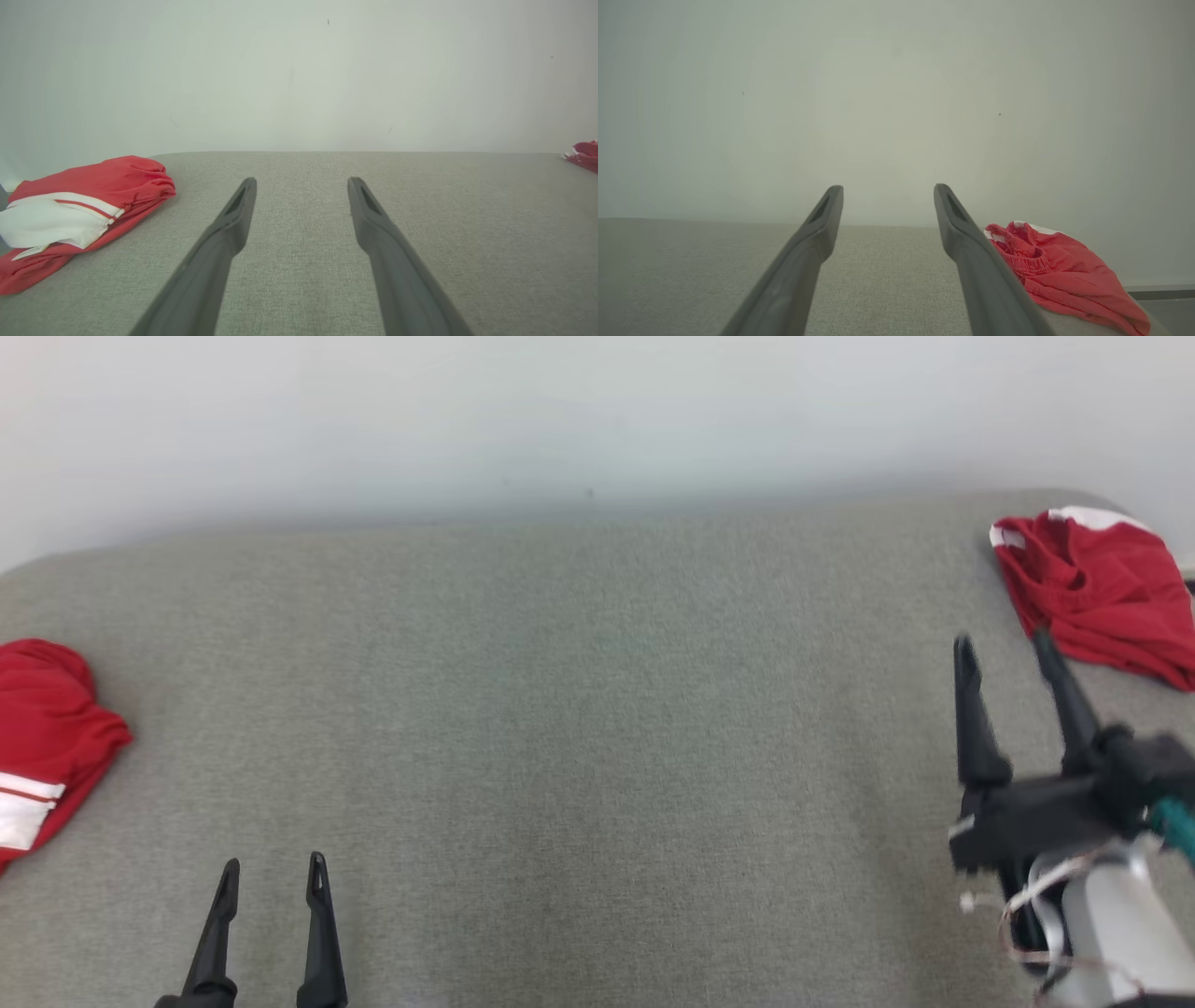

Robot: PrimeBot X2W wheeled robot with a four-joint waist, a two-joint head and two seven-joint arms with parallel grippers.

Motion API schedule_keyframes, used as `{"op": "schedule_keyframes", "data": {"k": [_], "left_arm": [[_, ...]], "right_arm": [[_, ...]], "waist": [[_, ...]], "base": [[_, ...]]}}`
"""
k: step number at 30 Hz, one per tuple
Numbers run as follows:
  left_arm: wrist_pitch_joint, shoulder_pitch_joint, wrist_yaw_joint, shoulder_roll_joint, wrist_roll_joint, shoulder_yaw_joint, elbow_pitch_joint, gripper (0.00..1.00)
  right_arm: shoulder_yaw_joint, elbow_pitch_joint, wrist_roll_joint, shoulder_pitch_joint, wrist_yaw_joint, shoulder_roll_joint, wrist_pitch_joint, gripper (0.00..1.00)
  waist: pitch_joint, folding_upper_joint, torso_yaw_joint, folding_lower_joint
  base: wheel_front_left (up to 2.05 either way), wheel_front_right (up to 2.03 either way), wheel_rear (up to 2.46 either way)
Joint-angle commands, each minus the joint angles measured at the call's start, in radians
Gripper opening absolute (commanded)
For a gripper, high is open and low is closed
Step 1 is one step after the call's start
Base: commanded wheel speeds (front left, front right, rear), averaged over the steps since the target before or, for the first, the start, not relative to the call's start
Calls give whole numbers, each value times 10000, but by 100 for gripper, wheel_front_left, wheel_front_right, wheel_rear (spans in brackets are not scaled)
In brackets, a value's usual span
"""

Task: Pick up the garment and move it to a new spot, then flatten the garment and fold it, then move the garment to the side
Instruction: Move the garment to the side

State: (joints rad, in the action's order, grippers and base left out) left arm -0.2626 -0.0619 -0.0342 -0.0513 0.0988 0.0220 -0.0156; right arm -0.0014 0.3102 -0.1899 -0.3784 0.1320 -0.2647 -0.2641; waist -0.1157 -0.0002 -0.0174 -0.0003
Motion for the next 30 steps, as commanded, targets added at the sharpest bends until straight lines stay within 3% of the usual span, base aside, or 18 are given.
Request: {"op": "schedule_keyframes", "data": {"k": [1, 13, 15, 30], "left_arm": [[-32, -166, 49, 13, 38, -16, -101, 100], [-32, -243, 35, 15, 138, -98, -862, 100], [-32, -275, 37, 15, 185, -92, -994, 100], [-32, 44, -174, 16, -75, -323, -1613, 100]], "right_arm": [[-38, -303, -16, 712, -28, 205, 1, 100], [-498, -1171, 104, 3458, -28, 1599, 1, 100], [-190, -1199, 326, 3848, -28, 1850, 1, 100], [229, -764, 572, 4083, -28, 2137, 0, 100]], "waist": [[556, 2, 410, 3], [1048, 2, 556, 3], [1080, 2, 530, 3], [1019, 2, 496, 3]], "base": [[0, 0, 0], [0, 0, 0], [0, 0, 0], [0, 0, 0]]}}
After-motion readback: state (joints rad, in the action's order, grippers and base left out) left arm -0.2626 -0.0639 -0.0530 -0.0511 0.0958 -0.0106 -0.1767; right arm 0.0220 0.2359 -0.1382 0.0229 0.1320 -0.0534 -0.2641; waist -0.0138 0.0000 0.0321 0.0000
